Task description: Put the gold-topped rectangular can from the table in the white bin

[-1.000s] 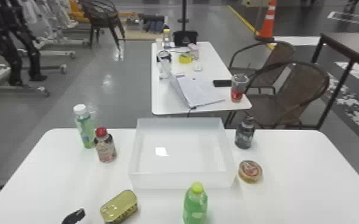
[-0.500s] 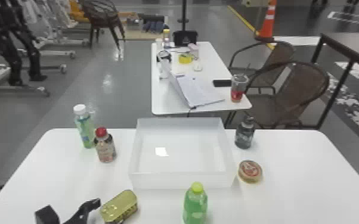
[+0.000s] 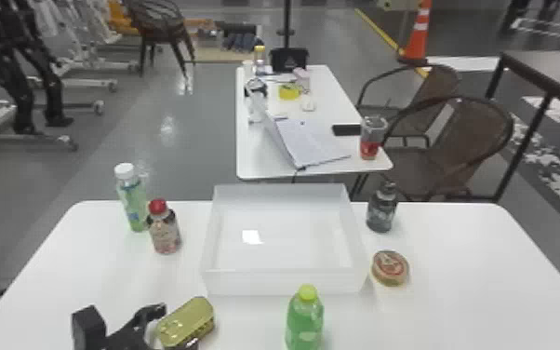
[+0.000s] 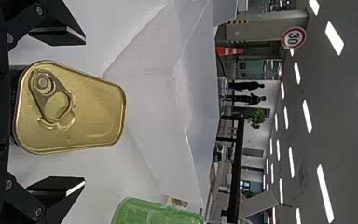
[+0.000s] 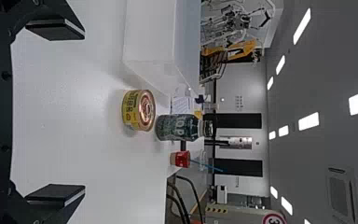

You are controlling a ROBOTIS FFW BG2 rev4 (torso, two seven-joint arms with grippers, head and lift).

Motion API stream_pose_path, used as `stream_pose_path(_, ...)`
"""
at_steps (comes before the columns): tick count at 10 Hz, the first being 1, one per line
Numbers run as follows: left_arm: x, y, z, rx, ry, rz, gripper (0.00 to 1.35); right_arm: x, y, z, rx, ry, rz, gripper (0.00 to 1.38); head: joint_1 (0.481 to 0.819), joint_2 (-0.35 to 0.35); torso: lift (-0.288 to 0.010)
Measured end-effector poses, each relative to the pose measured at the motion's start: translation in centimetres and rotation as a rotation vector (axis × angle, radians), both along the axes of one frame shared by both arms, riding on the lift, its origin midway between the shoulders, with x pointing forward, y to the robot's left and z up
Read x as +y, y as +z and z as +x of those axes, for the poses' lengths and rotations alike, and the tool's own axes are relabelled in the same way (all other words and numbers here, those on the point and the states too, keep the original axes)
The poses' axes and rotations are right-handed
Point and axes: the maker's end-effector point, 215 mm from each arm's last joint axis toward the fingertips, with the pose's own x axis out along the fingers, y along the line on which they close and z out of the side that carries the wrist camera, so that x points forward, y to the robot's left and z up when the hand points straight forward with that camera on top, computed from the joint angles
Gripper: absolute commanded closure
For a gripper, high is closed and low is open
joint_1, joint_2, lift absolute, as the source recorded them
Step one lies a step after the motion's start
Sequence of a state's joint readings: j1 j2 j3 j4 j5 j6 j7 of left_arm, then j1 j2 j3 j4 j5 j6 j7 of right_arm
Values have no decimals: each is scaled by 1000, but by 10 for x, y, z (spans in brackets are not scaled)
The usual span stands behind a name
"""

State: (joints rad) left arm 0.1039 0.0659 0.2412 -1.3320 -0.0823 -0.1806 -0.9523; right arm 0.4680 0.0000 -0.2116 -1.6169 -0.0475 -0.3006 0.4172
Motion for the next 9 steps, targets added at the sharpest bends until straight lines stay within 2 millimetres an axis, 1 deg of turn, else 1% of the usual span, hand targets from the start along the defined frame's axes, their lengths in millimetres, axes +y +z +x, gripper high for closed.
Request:
stream_pose_path(1,0,-2,1,5,-9,8,596,0,0,0,0,0,1,133,549,0,-100)
stream_pose_path(3,-3,-18,-3,60,-25,-3,829,-1,-2,-1,4,-5,14,133,549,0,-100)
stream_pose_path(4,-5,-25,-5,82,-35,0,822,-1,-2,-1,4,-5,15,133,549,0,-100)
stream_pose_path(5,-6,-27,-5,88,-40,6,822,-1,-3,-1,4,-5,15,133,549,0,-100)
stream_pose_path(7,-9,-24,-3,77,-50,11,829,-1,-2,-1,4,-6,16,134,549,0,-100)
stream_pose_path(8,-10,-14,0,58,-51,19,829,-1,-2,-1,4,-6,16,134,549,0,-100)
stream_pose_path(9,-8,6,8,17,-30,36,831,-1,-3,-1,5,-6,16,134,549,0,-100)
